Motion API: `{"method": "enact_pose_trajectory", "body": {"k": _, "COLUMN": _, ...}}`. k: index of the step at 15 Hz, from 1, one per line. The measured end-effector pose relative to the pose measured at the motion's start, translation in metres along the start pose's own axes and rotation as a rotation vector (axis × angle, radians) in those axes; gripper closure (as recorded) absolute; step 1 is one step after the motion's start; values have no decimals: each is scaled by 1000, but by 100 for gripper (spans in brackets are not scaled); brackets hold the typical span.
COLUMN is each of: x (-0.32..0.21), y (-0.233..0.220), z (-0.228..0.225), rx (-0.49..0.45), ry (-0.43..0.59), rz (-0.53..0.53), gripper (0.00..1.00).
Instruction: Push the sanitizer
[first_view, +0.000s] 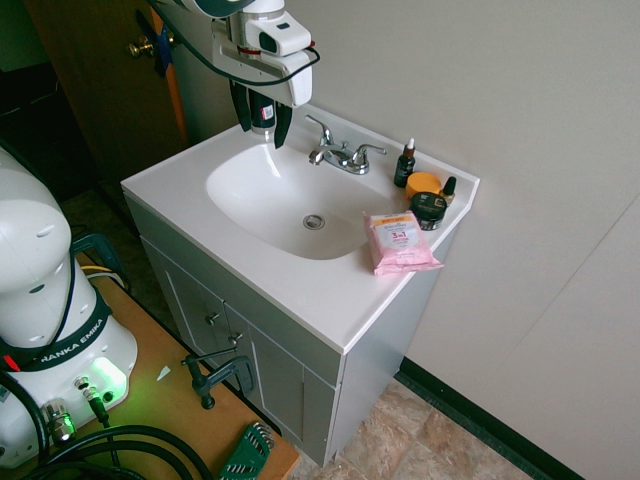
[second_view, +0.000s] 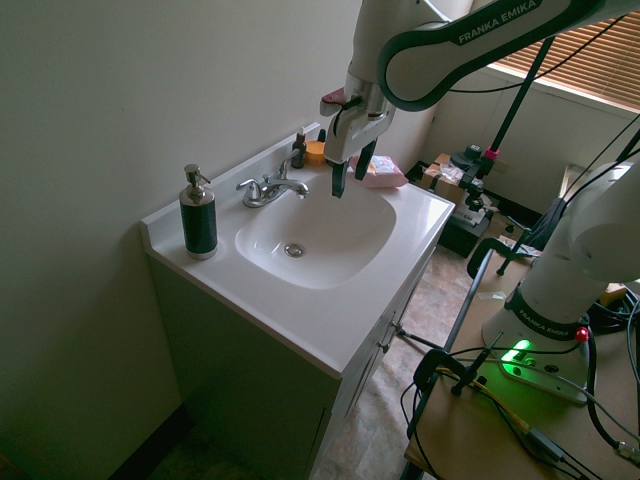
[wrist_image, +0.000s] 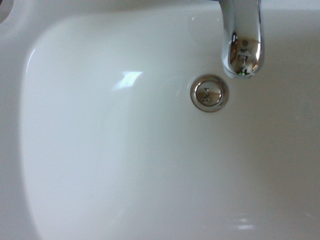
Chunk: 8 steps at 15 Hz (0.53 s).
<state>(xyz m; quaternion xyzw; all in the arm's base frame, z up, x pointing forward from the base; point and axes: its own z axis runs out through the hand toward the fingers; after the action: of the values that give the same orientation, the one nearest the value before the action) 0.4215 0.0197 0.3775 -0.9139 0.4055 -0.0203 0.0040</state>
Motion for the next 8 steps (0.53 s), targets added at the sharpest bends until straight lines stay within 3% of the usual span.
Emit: {"method": "enact_pose_trajectory", "body": {"k": 8, "x": -4, "y": -28, "z": -29, "rx": 41, "ry": 30, "rz": -42, "gripper": 0}}
